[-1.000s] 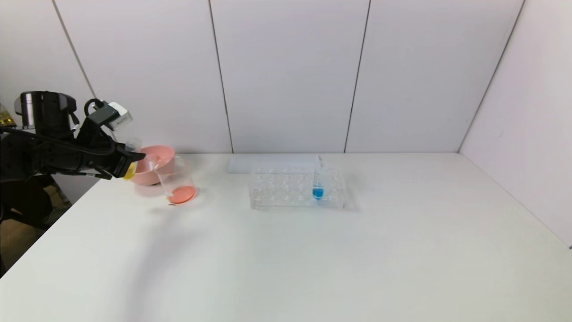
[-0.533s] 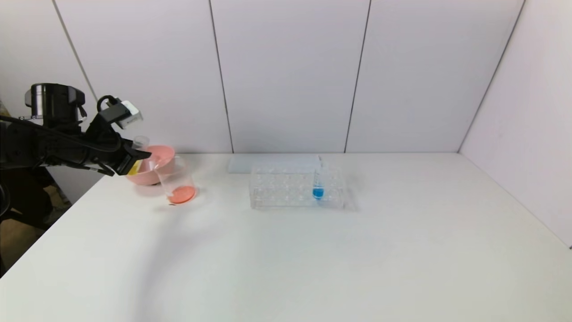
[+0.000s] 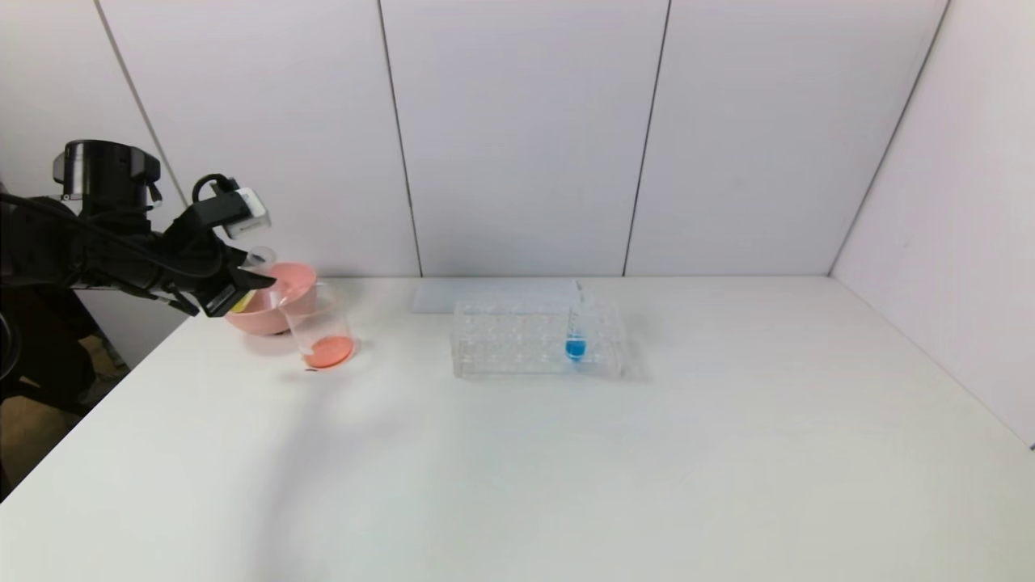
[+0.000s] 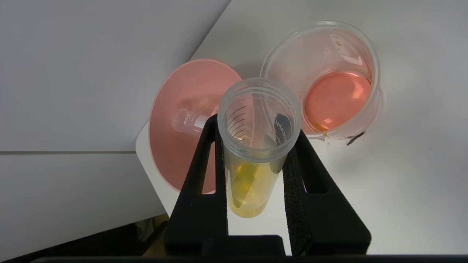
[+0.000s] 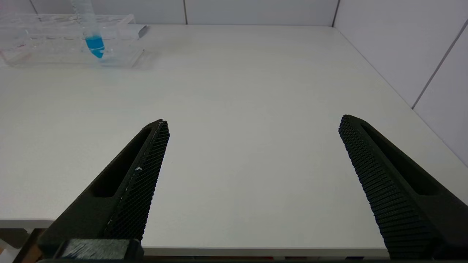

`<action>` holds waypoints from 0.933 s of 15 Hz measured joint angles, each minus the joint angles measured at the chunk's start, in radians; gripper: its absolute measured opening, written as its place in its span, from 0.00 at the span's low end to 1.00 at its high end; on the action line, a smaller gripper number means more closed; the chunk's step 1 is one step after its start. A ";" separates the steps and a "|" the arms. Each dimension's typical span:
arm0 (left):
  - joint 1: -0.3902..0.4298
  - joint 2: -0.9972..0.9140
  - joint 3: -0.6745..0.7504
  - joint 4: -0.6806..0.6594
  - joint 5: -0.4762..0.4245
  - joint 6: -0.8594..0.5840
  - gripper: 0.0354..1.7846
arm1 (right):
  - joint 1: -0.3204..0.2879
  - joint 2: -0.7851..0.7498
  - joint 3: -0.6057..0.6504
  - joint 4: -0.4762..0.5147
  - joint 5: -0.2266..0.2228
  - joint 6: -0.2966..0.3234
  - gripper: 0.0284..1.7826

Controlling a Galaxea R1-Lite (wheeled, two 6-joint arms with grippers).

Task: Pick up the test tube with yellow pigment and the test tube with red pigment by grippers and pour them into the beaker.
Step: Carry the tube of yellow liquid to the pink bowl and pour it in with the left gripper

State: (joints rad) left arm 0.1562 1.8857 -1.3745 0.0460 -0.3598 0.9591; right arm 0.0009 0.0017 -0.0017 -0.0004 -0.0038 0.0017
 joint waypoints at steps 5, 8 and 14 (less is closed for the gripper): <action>0.001 0.013 -0.026 0.029 0.008 0.060 0.24 | 0.000 0.000 0.000 0.000 0.000 0.000 0.95; 0.001 0.017 -0.043 0.061 0.010 0.077 0.24 | 0.000 0.000 0.000 0.000 0.000 0.000 0.95; -0.009 0.028 -0.070 0.090 0.039 0.102 0.24 | 0.000 0.000 0.000 0.000 0.000 0.000 0.95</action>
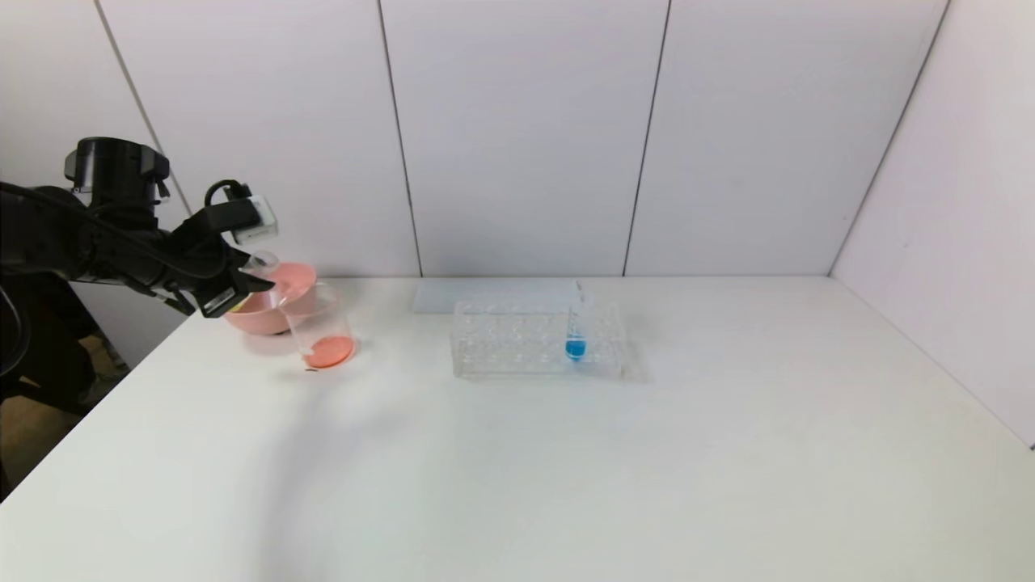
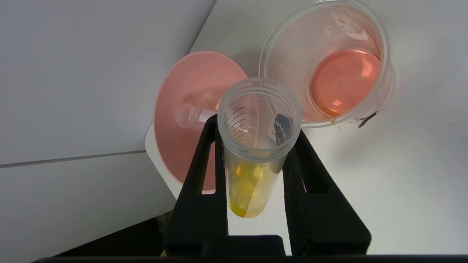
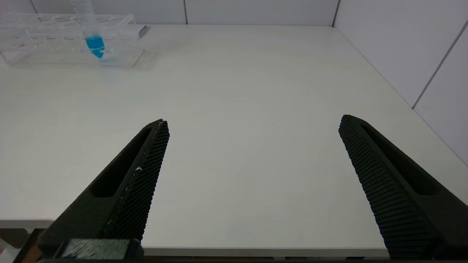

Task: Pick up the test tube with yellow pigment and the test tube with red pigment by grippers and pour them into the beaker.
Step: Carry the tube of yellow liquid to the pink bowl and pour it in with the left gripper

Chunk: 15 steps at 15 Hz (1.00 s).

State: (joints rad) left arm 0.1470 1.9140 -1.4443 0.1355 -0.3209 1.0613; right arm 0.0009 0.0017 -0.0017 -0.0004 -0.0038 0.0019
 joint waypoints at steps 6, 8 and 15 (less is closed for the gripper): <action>-0.018 0.019 -0.050 0.066 0.029 0.034 0.24 | 0.000 0.000 0.000 0.000 0.000 0.000 0.95; -0.026 0.024 -0.060 0.070 0.050 0.044 0.24 | 0.000 0.000 0.000 0.000 0.000 0.000 0.95; -0.050 0.035 -0.114 0.140 0.135 0.110 0.24 | 0.000 0.000 0.000 0.000 0.000 0.000 0.95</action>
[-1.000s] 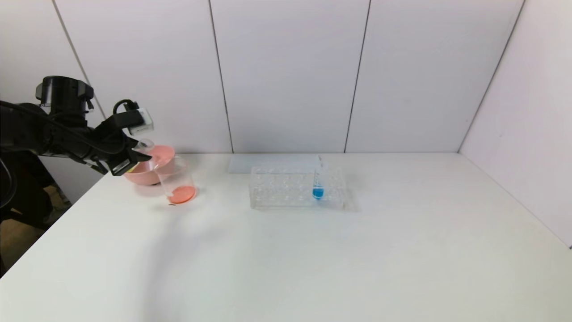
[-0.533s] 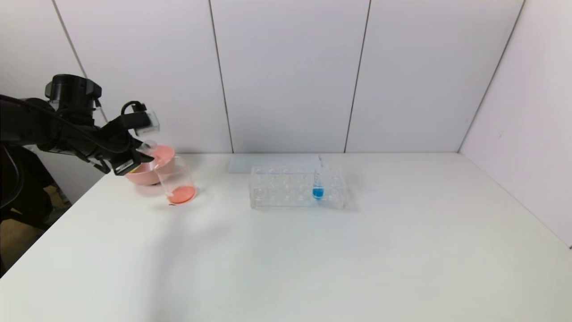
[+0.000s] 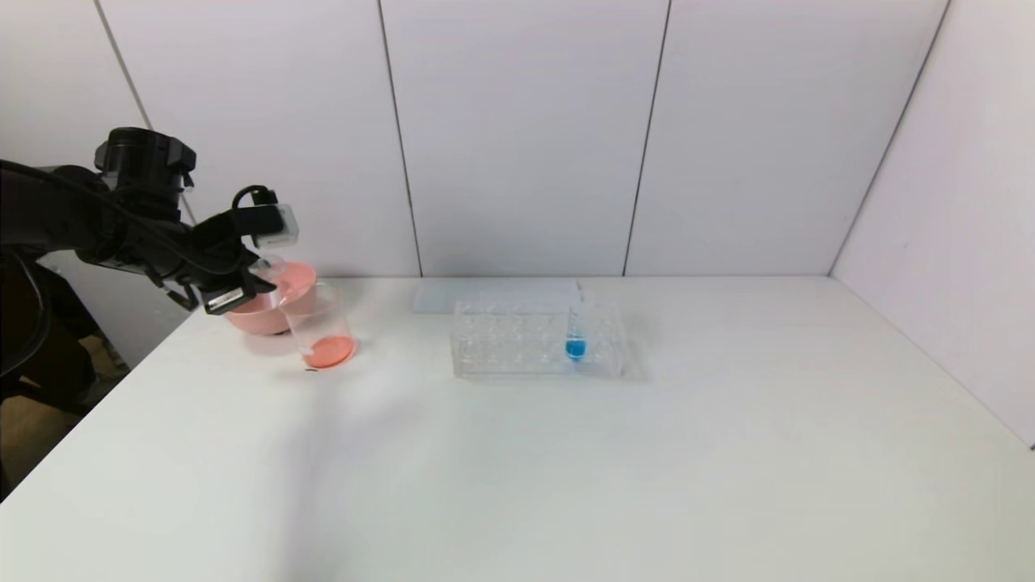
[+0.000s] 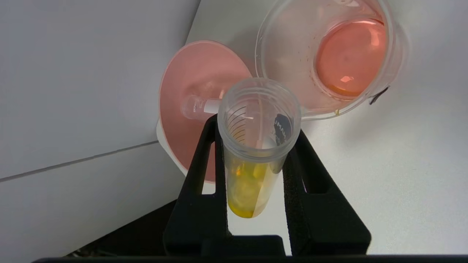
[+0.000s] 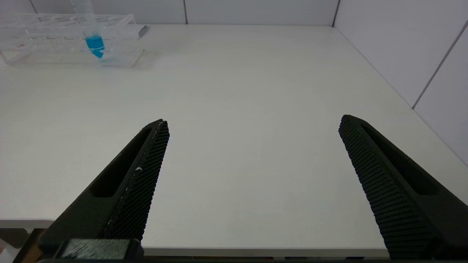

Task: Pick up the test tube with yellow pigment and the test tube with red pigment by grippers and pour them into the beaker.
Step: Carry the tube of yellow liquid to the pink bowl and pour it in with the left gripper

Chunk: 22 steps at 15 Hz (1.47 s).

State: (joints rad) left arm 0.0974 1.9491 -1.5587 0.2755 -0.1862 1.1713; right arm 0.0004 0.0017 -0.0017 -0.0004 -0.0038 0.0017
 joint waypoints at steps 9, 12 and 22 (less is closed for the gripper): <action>-0.015 0.022 -0.041 0.061 0.112 0.118 0.24 | 0.001 0.000 0.000 0.000 0.000 0.000 0.95; -0.016 0.022 -0.043 0.061 0.145 0.152 0.24 | 0.000 0.000 0.000 0.000 0.000 0.000 0.95; -0.056 0.026 -0.043 0.057 0.211 0.199 0.24 | 0.000 0.000 0.000 0.000 0.000 0.000 0.95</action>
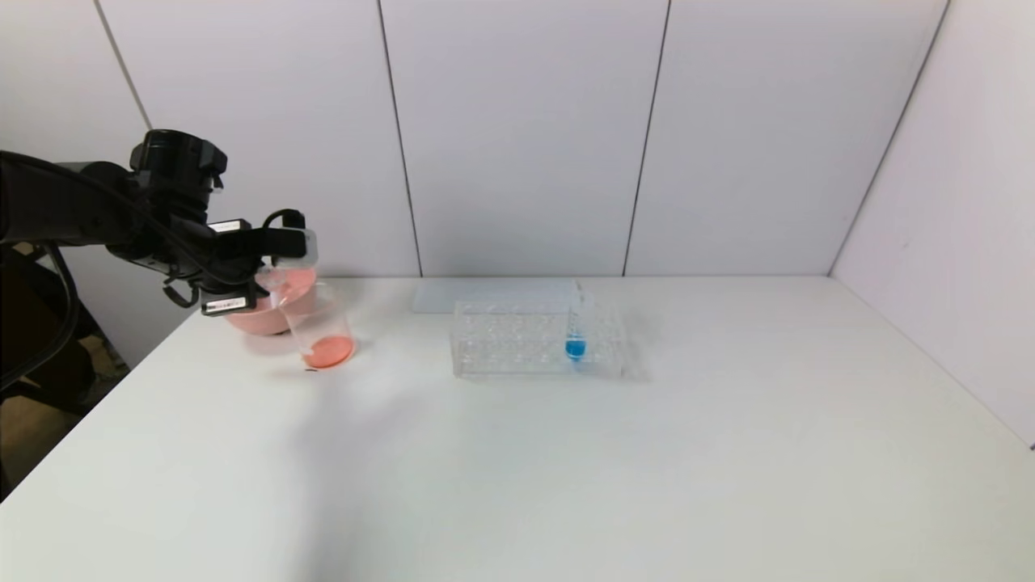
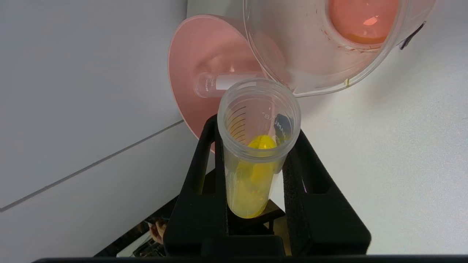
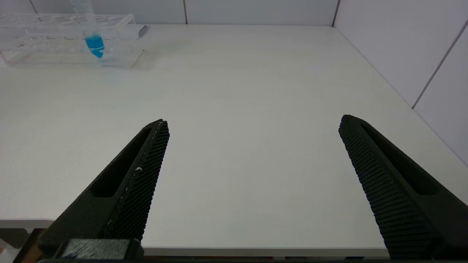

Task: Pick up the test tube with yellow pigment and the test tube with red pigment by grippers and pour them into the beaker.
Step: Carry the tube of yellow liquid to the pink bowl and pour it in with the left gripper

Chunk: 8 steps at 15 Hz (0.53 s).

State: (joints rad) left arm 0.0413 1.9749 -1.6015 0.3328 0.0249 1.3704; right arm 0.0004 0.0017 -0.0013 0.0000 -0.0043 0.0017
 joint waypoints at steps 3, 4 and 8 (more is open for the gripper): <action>-0.009 0.005 0.000 -0.007 0.022 0.017 0.24 | 0.000 0.000 0.000 0.000 0.000 0.000 0.95; -0.012 0.007 0.000 -0.007 0.027 0.017 0.24 | 0.000 0.000 0.000 -0.001 0.000 0.000 0.95; -0.020 0.009 -0.003 -0.009 0.058 0.046 0.24 | 0.000 0.000 0.000 0.000 0.000 0.000 0.95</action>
State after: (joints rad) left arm 0.0215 1.9834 -1.6043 0.3243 0.0828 1.4162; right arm 0.0009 0.0017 -0.0013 0.0000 -0.0043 0.0017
